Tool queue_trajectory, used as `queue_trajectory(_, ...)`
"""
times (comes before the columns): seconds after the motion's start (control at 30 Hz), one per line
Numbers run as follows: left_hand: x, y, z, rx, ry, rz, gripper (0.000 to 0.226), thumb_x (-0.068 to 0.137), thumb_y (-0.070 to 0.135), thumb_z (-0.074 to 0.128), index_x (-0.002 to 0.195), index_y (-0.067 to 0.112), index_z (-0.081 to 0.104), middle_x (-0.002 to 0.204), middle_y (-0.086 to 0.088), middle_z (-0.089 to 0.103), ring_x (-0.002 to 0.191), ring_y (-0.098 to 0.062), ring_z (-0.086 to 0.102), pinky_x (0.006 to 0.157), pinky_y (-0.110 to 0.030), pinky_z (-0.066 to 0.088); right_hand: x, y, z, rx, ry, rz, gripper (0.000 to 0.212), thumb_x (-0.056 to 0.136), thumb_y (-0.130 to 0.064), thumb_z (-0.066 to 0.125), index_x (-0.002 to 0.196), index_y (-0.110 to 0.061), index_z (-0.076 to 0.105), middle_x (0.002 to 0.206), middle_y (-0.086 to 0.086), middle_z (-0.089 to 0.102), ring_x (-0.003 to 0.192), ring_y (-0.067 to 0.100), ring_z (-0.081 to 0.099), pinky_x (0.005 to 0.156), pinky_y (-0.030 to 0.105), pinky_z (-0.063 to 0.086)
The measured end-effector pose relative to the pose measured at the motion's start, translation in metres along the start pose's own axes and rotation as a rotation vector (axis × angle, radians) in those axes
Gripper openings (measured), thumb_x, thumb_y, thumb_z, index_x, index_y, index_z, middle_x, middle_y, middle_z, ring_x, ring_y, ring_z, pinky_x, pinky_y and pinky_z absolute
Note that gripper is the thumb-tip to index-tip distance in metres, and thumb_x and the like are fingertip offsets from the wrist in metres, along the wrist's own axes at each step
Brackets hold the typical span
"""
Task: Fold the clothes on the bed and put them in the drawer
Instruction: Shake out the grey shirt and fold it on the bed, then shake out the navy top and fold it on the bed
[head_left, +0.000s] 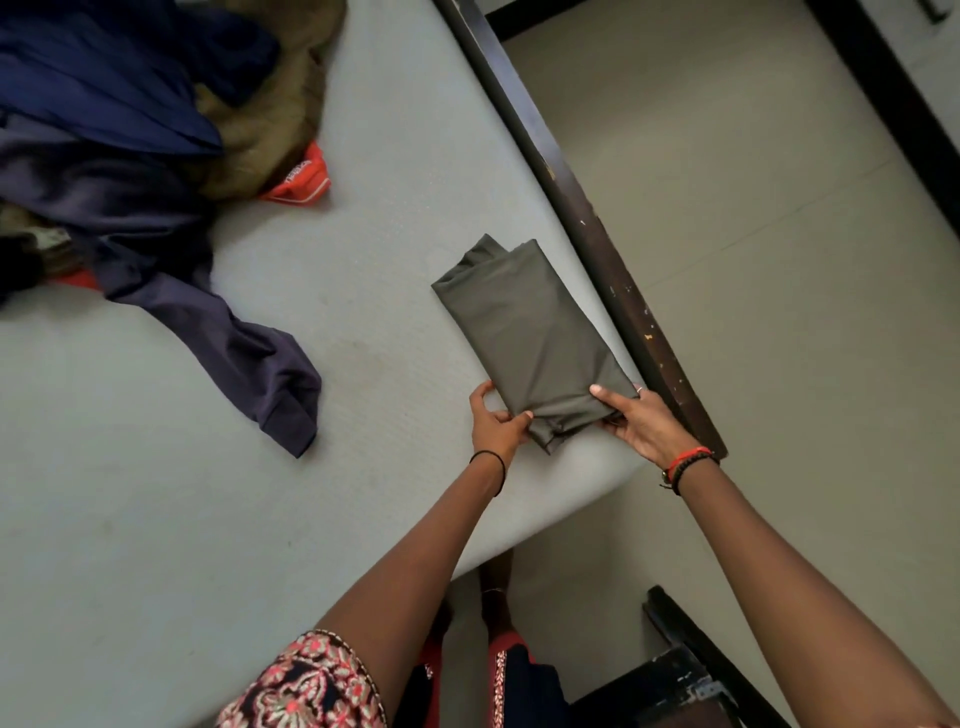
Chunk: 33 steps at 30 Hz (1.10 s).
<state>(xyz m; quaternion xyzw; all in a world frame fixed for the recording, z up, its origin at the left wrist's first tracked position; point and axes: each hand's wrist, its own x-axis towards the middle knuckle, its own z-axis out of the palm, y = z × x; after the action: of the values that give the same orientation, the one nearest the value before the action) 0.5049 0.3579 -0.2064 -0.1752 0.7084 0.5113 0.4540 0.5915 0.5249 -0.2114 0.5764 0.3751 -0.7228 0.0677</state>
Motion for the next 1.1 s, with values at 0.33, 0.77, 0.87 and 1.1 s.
queue_trajectory(0.33,-0.042,0.037,-0.04,0.196,0.034,-0.081,0.04,0.088,0.013,0.064,0.125,0.006,0.052,0.119,-0.015,0.059,0.113,-0.027,0.056,0.099,-0.036,0.045,-0.042,0.002,0.014,-0.642,0.399,-0.252,0.053,0.081,-0.022,0.074,0.121,0.002,0.049,0.119,0.021,0.058,0.112,0.034,0.054,0.094,0.038,0.042)
queue_trajectory(0.77,-0.12,0.125,-0.152,0.018,0.072,0.015,0.012,0.094,0.005,0.053,0.105,0.008,0.056,0.097,-0.01,0.06,0.072,-0.009,0.057,0.063,-0.021,0.041,-0.129,-0.06,0.122,-0.82,0.25,-0.38,0.041,0.085,-0.011,0.065,0.123,-0.001,0.051,0.126,0.021,0.051,0.118,0.034,0.05,0.096,0.037,0.041)
queue_trajectory(0.87,-0.122,0.13,-0.179,-0.026,0.106,0.014,0.013,0.095,0.005,0.049,0.106,0.008,0.056,0.095,-0.008,0.06,0.071,-0.008,0.057,0.061,-0.02,0.04,-0.137,-0.064,0.167,-0.823,0.17,-0.408,0.036,0.084,-0.006,0.063,0.118,-0.001,0.054,0.122,0.019,0.053,0.112,0.031,0.052,0.092,0.035,0.042)
queue_trajectory(1.1,-0.107,0.138,-0.262,-0.108,0.205,0.016,0.01,0.097,0.011,0.049,0.099,0.008,0.058,0.082,-0.005,0.061,0.067,-0.012,0.056,0.059,-0.02,0.044,-0.14,-0.068,0.276,-0.87,0.023,-0.472,0.019,0.083,0.0,0.057,0.101,-0.007,0.055,0.099,0.011,0.055,0.085,0.021,0.052,0.073,0.027,0.042)
